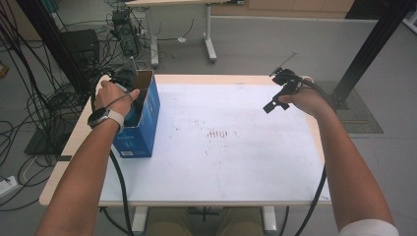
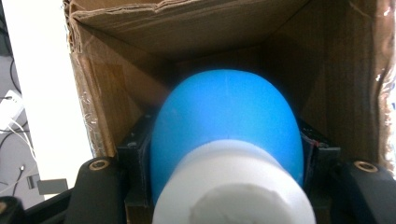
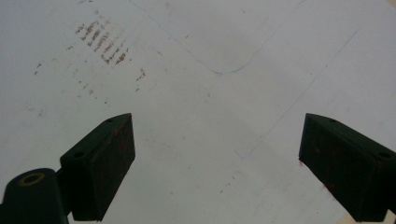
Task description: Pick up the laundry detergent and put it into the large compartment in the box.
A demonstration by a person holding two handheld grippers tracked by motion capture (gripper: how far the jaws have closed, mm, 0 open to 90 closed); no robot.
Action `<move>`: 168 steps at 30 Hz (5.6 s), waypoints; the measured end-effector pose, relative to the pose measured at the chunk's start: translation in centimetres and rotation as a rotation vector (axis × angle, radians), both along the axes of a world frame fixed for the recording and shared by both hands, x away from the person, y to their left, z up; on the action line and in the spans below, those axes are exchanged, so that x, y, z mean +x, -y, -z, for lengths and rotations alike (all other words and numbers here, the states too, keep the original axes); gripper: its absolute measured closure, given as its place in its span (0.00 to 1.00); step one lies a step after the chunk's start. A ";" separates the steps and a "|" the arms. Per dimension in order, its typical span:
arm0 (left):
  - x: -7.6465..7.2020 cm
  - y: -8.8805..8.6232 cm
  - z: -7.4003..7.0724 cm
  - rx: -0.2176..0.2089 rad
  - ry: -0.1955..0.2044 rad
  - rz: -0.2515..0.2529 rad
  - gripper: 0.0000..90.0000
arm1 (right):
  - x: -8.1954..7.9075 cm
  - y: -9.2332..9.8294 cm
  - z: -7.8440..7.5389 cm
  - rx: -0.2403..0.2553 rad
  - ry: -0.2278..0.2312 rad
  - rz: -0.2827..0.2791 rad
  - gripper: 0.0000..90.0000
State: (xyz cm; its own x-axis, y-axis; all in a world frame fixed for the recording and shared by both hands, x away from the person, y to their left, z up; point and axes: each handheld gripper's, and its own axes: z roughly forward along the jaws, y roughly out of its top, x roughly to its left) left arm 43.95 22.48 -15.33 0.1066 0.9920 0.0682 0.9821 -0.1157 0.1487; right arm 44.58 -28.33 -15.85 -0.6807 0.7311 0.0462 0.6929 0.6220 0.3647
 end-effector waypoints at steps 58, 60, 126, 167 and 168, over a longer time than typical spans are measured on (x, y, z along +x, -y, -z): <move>-0.1 0.0 0.1 -0.003 0.008 0.015 0.36 | -0.2 0.1 0.0 -0.002 0.002 -0.001 0.12; -0.2 0.2 0.1 -0.001 0.011 0.019 0.35 | -0.2 0.0 0.0 -0.002 0.002 -0.002 0.12; -4.1 3.1 -13.4 -0.136 0.101 0.360 0.06 | -1.9 0.0 -1.5 0.002 0.022 -0.014 0.11; -2.8 10.2 -10.0 -0.178 0.013 0.982 0.06 | -3.4 1.6 -1.5 0.055 0.039 0.002 0.09; -2.8 10.3 -9.9 -0.179 0.013 0.988 0.06 | -3.5 1.7 -1.5 0.057 0.038 0.005 0.09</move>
